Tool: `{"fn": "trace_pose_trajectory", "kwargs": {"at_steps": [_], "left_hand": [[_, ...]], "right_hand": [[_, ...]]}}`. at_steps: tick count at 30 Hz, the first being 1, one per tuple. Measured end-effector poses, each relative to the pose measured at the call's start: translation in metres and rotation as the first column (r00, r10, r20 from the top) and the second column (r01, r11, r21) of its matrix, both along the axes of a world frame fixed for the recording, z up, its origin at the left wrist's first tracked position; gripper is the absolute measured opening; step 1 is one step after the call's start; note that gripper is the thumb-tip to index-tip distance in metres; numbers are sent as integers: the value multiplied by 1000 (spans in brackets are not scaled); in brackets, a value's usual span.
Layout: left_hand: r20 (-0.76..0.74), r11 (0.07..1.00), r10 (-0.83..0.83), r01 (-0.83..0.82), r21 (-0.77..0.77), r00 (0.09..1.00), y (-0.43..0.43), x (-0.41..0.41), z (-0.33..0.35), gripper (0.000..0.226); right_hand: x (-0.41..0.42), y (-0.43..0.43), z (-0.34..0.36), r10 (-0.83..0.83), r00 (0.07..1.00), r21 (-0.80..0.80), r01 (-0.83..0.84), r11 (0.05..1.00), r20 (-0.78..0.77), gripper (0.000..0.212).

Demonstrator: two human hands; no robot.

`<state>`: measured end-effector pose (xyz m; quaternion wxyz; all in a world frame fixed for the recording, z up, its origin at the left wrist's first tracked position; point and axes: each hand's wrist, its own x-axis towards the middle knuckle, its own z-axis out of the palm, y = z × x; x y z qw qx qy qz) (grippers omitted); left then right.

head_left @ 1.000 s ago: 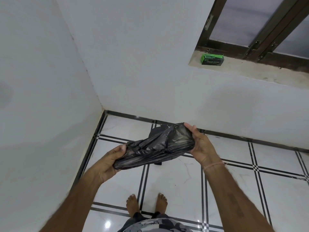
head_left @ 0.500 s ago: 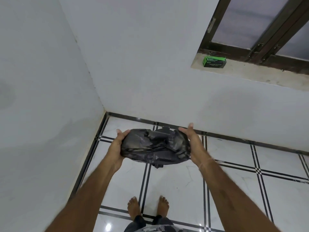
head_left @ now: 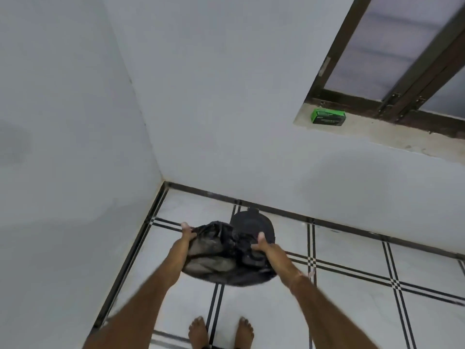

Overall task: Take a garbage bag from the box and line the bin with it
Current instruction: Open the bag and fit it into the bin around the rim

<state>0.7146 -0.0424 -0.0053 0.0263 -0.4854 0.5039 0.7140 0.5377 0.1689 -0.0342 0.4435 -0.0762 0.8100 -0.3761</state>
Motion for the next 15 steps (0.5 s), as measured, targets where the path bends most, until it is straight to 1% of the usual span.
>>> {"fn": "trace_pose_trajectory", "kwargs": {"at_steps": [1, 2, 3, 4, 5, 6, 7, 8, 9, 10, 11, 12, 13, 14, 15], "left_hand": [[-33, 1000, 5, -6, -9, 999, -1, -1, 9, 67], [-66, 1000, 8, -9, -17, 998, -7, -9, 21, 65], [-114, 998, 12, -18, -53, 993, -16, -20, 38, 62], [-158, 994, 53, -68, -87, 986, -27, -33, 56, 57], [-214, 984, 98, -127, -125, 972, -37, -46, 67, 51], [-261, 972, 119, -167, -168, 958, -43, -57, 74, 42], [-299, 968, 90, -154, -200, 950, -45, -63, 78, 44], [-269, 966, 55, -119, -228, 962, -44, -61, 79, 54], [-243, 961, 23, -89, -262, 970, -41, -58, 70, 68], [-175, 962, -19, -30, -272, 984, -36, -49, 53, 79], [-127, 969, -61, 29, -246, 990, -29, -39, 38, 87], [-101, 982, -84, 65, -176, 991, -26, -30, 28, 91], [-100, 991, -81, 69, -116, 992, -24, -23, 21, 92], [-109, 997, -46, 39, -69, 993, -26, -17, 13, 91], [-98, 999, -10, 4, -54, 995, -31, -15, 10, 89]], "right_hand": [[-5, -6, 7, -54, 998, -31, 55, 998, 28, 84], [-13, -17, 26, -87, 996, -57, 87, 995, 15, 83], [-23, -32, 49, -119, 991, -100, 113, 989, -60, 80], [-33, -46, 75, -145, 971, -171, 112, 979, -193, 71], [-41, -57, 97, -185, 902, -254, 87, 963, -390, 60], [-41, -62, 119, -238, 768, -335, 32, 942, -595, 51], [-40, -64, 127, -252, 597, -341, -39, 939, -762, 48], [-38, -64, 125, -156, 501, -235, -98, 967, -851, 50], [-37, -62, 107, 40, 534, -36, -131, 991, -844, 55], [-31, -55, 85, 235, 677, 166, -167, 972, -697, 70], [-22, -47, 66, 300, 814, 256, -192, 947, -497, 87], [-17, -38, 49, 241, 911, 211, -176, 961, -334, 96], [-13, -32, 44, 86, 976, 106, -65, 992, -201, 93], [-7, -26, 46, -41, 997, -1, 41, 999, -63, 87], [-9, -20, 48, -114, 993, -65, 115, 991, 19, 84]]}}
